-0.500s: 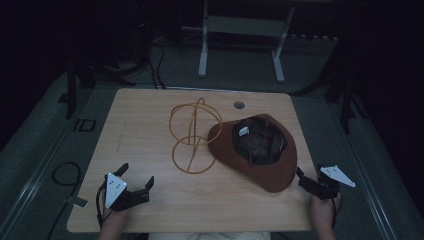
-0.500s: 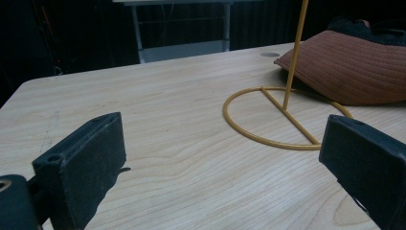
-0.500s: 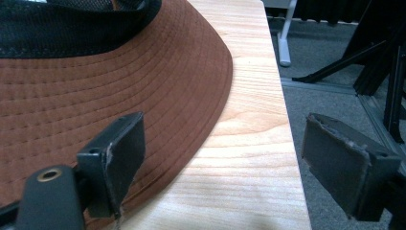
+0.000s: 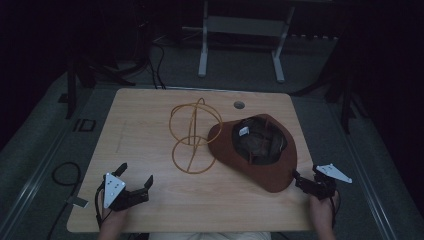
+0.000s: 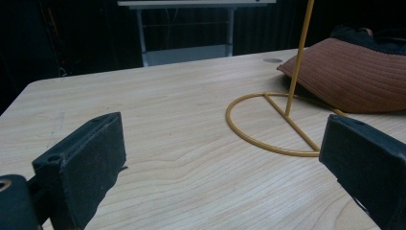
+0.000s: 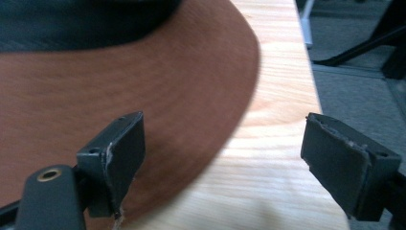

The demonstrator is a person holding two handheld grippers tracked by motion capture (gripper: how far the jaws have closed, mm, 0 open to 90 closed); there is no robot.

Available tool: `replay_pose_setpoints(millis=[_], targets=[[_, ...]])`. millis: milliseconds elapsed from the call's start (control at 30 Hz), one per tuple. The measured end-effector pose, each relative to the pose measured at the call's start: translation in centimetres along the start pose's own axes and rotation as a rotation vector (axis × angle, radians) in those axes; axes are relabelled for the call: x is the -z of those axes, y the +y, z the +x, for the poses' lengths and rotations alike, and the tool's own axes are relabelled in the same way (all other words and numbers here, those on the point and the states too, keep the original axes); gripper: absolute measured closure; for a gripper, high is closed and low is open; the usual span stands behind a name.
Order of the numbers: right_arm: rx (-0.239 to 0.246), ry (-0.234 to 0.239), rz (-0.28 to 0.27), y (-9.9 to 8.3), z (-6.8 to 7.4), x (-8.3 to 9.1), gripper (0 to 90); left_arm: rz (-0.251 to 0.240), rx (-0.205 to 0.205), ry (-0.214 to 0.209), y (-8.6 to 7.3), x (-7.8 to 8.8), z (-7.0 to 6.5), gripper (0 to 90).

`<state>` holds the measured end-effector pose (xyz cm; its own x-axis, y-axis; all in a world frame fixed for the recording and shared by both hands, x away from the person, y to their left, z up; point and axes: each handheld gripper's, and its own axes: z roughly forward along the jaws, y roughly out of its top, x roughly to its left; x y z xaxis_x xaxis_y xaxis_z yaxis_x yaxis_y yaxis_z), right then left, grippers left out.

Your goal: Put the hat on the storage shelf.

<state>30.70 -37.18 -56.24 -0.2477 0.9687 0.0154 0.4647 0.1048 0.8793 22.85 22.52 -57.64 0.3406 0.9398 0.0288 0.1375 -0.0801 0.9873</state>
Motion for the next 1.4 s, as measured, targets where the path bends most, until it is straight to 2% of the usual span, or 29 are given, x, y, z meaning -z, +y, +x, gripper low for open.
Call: replay_pose_setpoints(millis=[67, 133, 233, 333, 400, 467, 667, 800, 867, 1033, 1200, 1333, 1400], targets=[[0.011, 0.005, -0.005, 0.6, 0.5, 0.4, 15.1, -0.005, -0.001, -0.006, 0.0, -0.1, -0.1, 2.8], [0.025, 0.020, -0.010, 1.3, 1.0, 0.7, 14.5, -0.003, -0.024, -0.006, 0.1, -0.1, -0.4, 2.8], [0.053, 0.037, -0.024, 2.4, 1.9, 1.1, 14.3, -0.003, -0.036, -0.020, 0.1, -0.1, -0.7, 2.8], [0.056, 0.057, -0.035, 3.3, 2.4, 1.3, 14.0, 0.008, -0.050, -0.030, 0.1, -0.1, -0.9, 2.8], [0.065, 0.059, -0.036, 4.0, 2.7, 1.4, 14.0, 0.009, -0.046, -0.034, 0.1, -0.1, -0.9, 2.9], [0.068, 0.063, -0.042, 4.4, 2.9, 1.4, 14.0, 0.003, -0.010, -0.052, 0.2, 0.0, -0.9, 2.9], [0.093, 0.052, -0.055, 7.0, 3.7, 0.8, 13.6, 0.015, 0.026, -0.070, 0.4, 0.0, -1.0, 2.9], [0.109, 0.036, -0.050, 8.4, 4.0, 0.1, 13.6, -0.003, 0.032, -0.070, 0.4, 0.1, -1.0, 4.8], [0.127, 0.023, -0.038, 9.0, 4.2, -0.3, 13.6, 0.003, 0.017, -0.056, 0.4, 0.2, -1.0, 4.7], [0.134, 0.008, -0.040, 10.3, 4.3, -1.5, 13.6, 0.049, 0.056, -0.063, 0.4, 0.0, -0.9, 4.4], [0.122, 0.007, -0.001, 11.3, 4.0, -3.3, 13.4, 0.067, 0.052, -0.028, 0.5, 0.1, -0.9, 3.3], [0.099, 0.020, 0.052, 11.9, 3.4, -4.9, 12.8, 0.074, 0.041, -0.021, 0.6, 0.1, -1.0, 3.1], [0.104, 0.009, 0.069, 12.1, 3.4, -5.5, 11.9, 0.075, 0.034, -0.021, 0.7, 0.2, -1.1, 3.0]])
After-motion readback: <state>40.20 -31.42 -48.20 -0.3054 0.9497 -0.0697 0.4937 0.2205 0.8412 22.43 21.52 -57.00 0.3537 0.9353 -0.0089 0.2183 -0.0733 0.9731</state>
